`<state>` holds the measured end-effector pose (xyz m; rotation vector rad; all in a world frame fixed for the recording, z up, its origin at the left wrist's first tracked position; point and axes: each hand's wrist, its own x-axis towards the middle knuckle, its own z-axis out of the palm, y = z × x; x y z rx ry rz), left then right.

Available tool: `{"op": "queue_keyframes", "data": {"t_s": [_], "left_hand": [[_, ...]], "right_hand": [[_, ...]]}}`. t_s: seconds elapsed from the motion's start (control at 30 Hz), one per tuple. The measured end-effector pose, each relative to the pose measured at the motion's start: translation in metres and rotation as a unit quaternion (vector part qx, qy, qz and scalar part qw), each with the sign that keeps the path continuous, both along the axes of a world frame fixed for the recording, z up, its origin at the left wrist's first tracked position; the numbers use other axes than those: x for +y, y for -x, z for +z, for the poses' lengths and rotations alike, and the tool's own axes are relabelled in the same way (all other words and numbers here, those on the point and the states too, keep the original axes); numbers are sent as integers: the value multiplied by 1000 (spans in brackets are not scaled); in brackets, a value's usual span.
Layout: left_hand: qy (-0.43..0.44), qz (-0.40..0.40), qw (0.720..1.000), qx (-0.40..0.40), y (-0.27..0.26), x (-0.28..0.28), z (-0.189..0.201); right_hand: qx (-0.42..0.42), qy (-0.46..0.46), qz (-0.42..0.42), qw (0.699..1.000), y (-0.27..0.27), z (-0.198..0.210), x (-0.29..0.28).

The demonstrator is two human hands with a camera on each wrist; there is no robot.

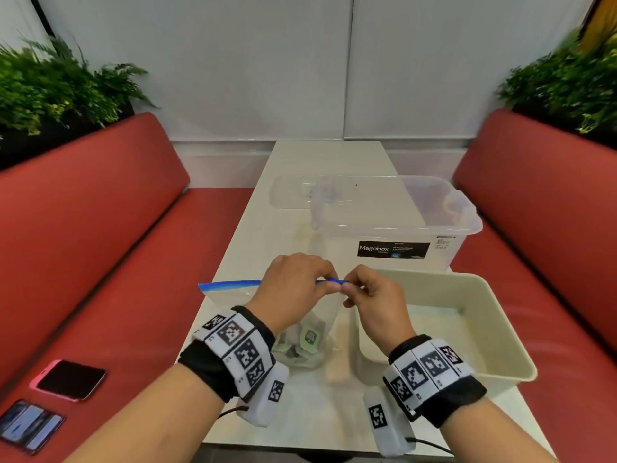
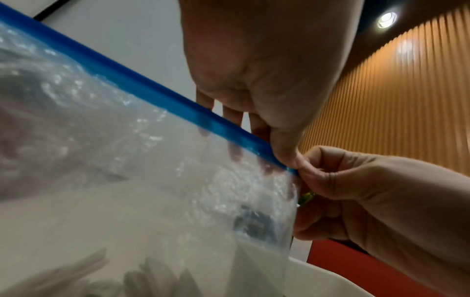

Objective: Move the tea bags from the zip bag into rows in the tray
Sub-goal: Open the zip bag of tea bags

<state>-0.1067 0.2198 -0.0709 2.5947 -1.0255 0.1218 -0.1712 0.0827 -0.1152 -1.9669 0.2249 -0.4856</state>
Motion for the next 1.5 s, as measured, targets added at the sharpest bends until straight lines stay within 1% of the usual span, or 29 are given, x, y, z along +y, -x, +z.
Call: {"op": "queue_keyframes", "data": {"t_s": [0.07, 0.13, 0.37, 0.47, 0.6, 0.67, 0.73, 0.8, 0.83, 0.9, 0.93, 1.03, 1.1, 1.17, 1.23, 1.3, 1.33, 1.37, 1.4, 1.43, 1.47, 1.5], "left_hand": [[5, 7, 1000, -5, -4, 12, 2], [6, 31, 999, -2, -12, 32, 4], [10, 126, 991, 37, -36, 108, 1], [-7, 148, 988, 40, -41, 126, -1], [-13, 155, 987, 42, -43, 138, -1], [-15, 153, 987, 42, -44, 140, 0], [-35, 141, 987, 70, -46, 143, 0], [-60, 108, 987, 103, -48, 143, 1], [-57, 87, 988, 115, -48, 139, 3], [-50, 48, 990, 123, -46, 124, 7], [-61, 35, 989, 127, -45, 113, 10], [-120, -6, 981, 151, -38, 84, 14], [-132, -31, 975, 174, -32, 73, 11], [-93, -30, 974, 204, -25, 69, 4], [-3, -9, 966, 257, -15, 66, -4], [82, 7, 941, 328, -5, 63, -10], [104, 7, 927, 361, -1, 62, -13], [113, 5, 915, 388, 4, 61, -15], [107, 4, 912, 397, 7, 60, -17], [96, 11, 919, 383, 9, 58, -18], [82, 24, 936, 340, 8, 58, -18], [69, 37, 957, 278, 5, 56, -19]], "right_hand": [[-10, -9, -18, 1000, 0, -4, -1], [-16, -15, -35, 999, 0, -6, -5], [-18, -31, -31, 999, -4, -7, -13], [-19, -39, -29, 999, -4, -9, -13], [-16, -40, -27, 999, -6, -10, -11], [-14, -40, -27, 999, -7, -10, -10], [-10, -31, -25, 999, -7, -9, -11], [-2, -25, -19, 999, -9, -8, -12], [1, -25, -16, 1000, -10, -7, -13], [4, -23, -11, 1000, -12, -3, -13], [2, -24, -11, 1000, -13, -2, -11], [-13, -24, -45, 999, -18, 4, -6], [-13, -24, -83, 996, -20, 5, -2], [4, -41, -110, 993, -16, 4, 7], [40, -79, -109, 990, -10, 0, 20], [90, -128, -80, 984, -8, -3, 35], [113, -145, -65, 981, -8, -5, 41], [123, -156, -56, 979, -10, -9, 45], [124, -162, -49, 978, -12, -11, 47], [119, -162, -40, 979, -13, -13, 49], [112, -162, -28, 980, -14, -14, 49], [105, -163, -12, 981, -13, -13, 49]]}}
